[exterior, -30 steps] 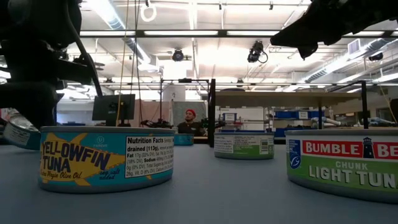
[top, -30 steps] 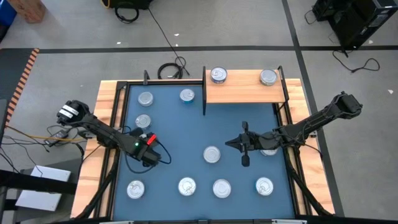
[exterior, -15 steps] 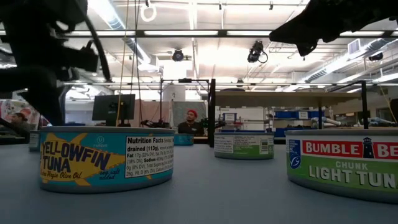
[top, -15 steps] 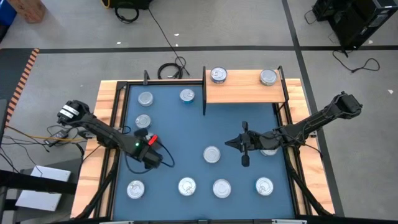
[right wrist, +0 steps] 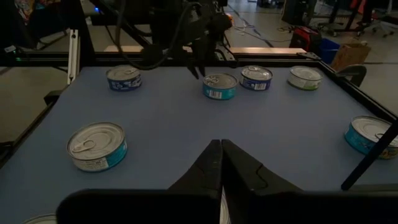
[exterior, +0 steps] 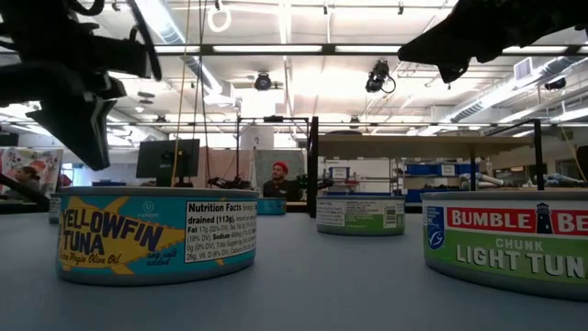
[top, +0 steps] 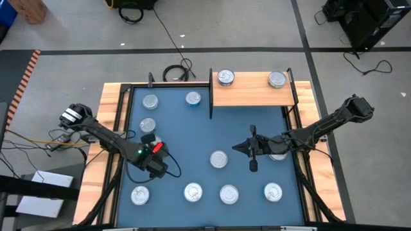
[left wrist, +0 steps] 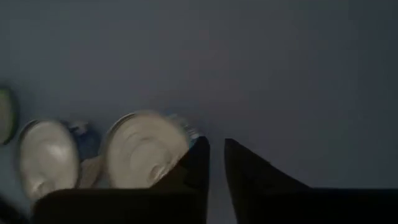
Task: Stack canned seafood by type on shelf
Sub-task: Put the center left light blue tuna can on the shelf
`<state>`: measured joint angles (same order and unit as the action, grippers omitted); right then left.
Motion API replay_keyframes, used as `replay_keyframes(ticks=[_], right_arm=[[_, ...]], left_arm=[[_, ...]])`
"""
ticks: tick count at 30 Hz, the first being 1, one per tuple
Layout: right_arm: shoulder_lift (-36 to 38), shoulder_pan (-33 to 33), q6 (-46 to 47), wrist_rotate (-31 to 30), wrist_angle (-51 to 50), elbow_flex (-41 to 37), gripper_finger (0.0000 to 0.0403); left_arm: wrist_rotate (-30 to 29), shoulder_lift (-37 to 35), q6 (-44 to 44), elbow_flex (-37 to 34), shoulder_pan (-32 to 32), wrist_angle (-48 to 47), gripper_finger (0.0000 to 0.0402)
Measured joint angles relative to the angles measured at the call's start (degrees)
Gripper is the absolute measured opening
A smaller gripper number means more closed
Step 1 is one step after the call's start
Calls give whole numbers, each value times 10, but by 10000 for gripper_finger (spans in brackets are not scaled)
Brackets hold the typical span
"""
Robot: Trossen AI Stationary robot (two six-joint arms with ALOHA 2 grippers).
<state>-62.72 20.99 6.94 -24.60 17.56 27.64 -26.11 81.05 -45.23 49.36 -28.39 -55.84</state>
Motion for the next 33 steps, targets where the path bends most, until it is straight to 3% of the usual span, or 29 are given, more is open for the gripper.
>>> replay_keyframes(ticks=[7, 22, 26, 33], right_arm=[[0, 0, 0, 0, 4, 0, 20], [0, 0, 0, 0, 4, 0, 19], [0, 0, 0, 0, 4, 0, 18], [0, 0, 0, 0, 4, 0, 15]], left_arm=[[5, 4, -4, -35, 17, 26, 122], [8, 5, 14, -85, 33, 69, 123], [7, 7, 16, -85, 33, 69, 99], [4, 7, 26, -85, 33, 71, 9]])
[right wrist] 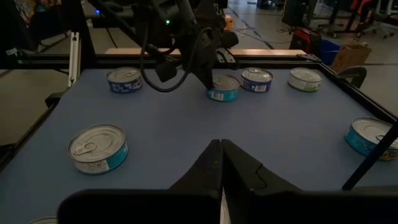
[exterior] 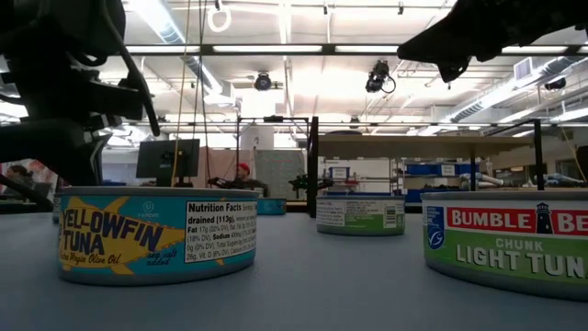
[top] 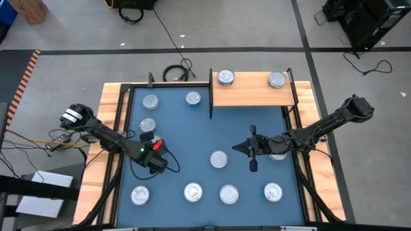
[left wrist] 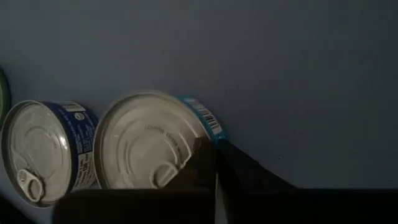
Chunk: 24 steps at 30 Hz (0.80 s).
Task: Stack canned seafood by type on shelf
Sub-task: Put the center left light blue tuna can on the shelf
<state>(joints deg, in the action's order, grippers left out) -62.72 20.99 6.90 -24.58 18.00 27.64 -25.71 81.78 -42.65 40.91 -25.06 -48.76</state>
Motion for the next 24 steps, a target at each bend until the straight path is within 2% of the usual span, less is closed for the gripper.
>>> replay_keyframes(ticks=[7, 19, 24], right_arm=[[0, 0, 0, 0, 4, 0, 31], [0, 23, -20, 0, 43, 0, 47], [-17, 36, -27, -69, 48, 0, 62]], left_arm=[[11, 0, 26, 9, 0, 48, 3], [40, 0, 132, 48, 0, 191, 1], [55, 0, 152, 55, 0, 243, 1]])
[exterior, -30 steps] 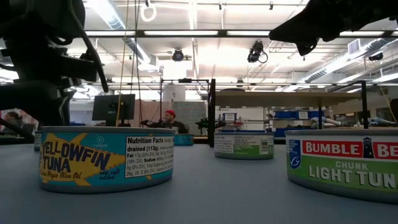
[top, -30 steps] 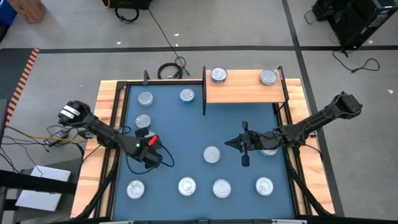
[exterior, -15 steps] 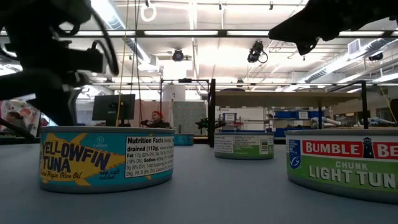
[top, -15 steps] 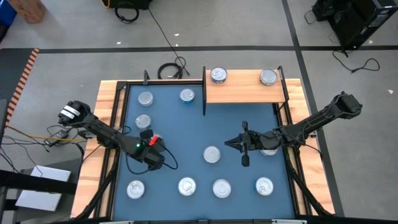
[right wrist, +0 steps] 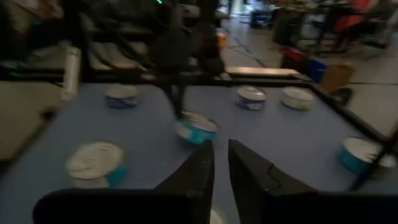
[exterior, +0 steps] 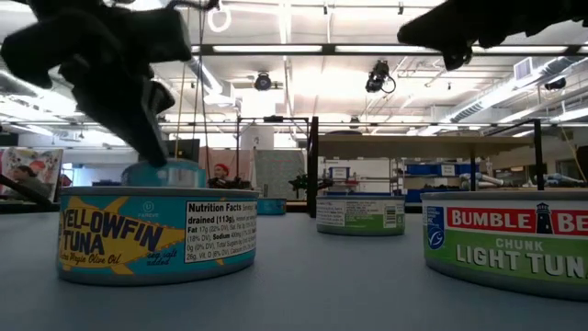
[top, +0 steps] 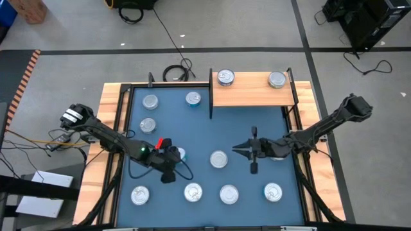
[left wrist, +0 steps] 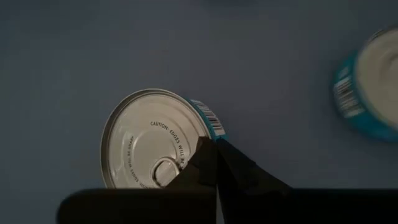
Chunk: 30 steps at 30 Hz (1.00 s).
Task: Stack canned seafood by type on shelf
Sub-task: Put the center left light blue tuna can on the shelf
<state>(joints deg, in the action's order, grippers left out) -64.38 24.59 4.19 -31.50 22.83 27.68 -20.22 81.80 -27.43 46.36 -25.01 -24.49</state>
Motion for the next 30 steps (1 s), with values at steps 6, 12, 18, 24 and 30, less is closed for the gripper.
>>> replay_keyframes(ticks=[6, 12, 18, 24, 30], right_arm=[[-94, 2, -21, -17, 54, 20, 106], [-227, 2, -73, -19, 51, 112, 154], [-337, -6, -119, -19, 9, 205, 186], [-415, -15, -157, -19, -54, 301, 217], [-478, -20, -200, -19, -138, 392, 257]], left_arm=[[15, 0, 3, 1, 8, 37, 0], [24, 0, 16, 1, 14, 59, 0], [25, 0, 19, 1, 14, 76, 0], [29, 0, 19, 1, 14, 87, 0], [29, 0, 20, 1, 14, 97, 0]])
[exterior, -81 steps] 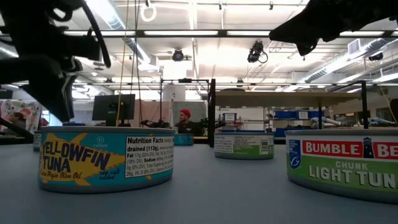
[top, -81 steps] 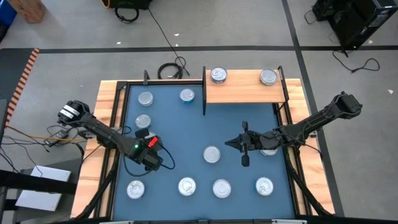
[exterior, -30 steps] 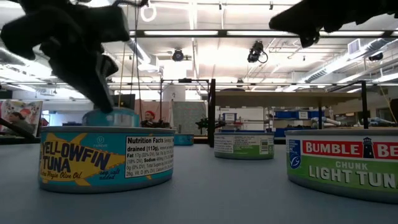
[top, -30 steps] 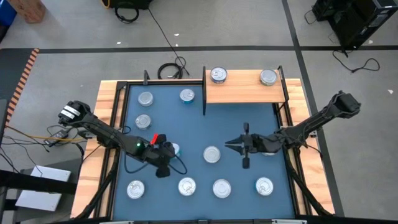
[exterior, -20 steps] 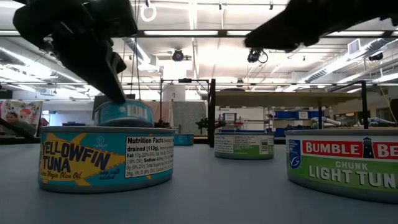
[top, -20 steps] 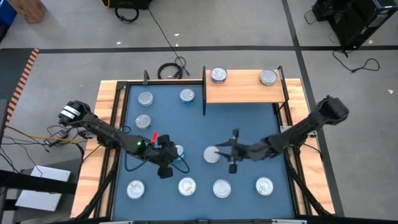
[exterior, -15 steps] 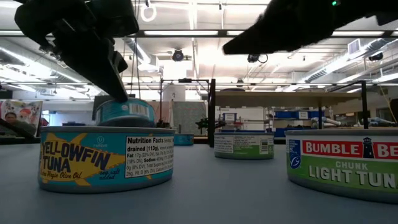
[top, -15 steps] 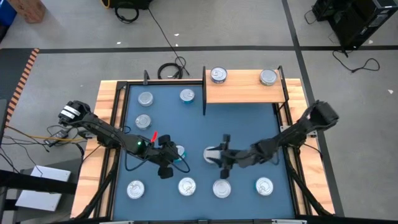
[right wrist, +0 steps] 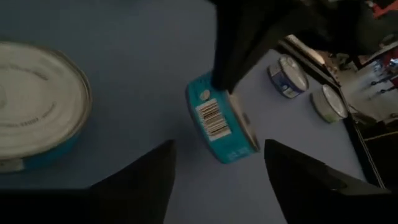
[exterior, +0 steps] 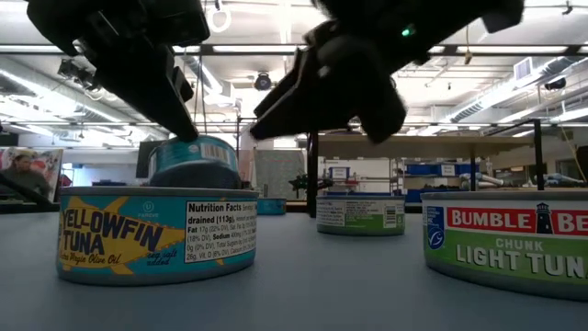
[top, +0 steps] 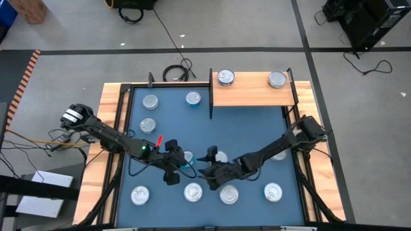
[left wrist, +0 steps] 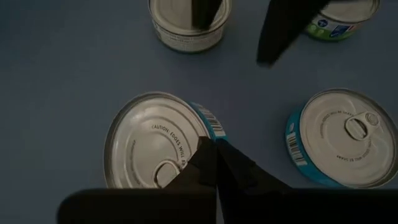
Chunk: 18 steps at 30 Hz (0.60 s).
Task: Stack canned seafood by type on shelf
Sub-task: Put the center left light blue tuna can on the shelf
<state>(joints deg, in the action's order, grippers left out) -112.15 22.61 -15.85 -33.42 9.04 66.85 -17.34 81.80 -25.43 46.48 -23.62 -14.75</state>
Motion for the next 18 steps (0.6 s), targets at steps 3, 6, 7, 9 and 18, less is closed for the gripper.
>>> replay_keyframes(ticks=[3, 6, 7, 9, 18], right_arm=[[-28, -2, -26, -5, -15, 34, 276], [-51, -4, -52, -24, -14, 60, 292], [-57, -6, -60, -29, -18, 67, 296], [-68, -9, -80, -30, -23, 79, 300], [-87, -32, -116, -17, -31, 90, 282]], left_arm=[[0, 0, 0, 0, 0, 2, 0], [1, 0, 1, 0, 0, 2, 0], [1, 0, 1, 0, 0, 2, 0], [1, 0, 1, 0, 0, 3, 0], [1, 0, 12, 0, 0, 19, 0]])
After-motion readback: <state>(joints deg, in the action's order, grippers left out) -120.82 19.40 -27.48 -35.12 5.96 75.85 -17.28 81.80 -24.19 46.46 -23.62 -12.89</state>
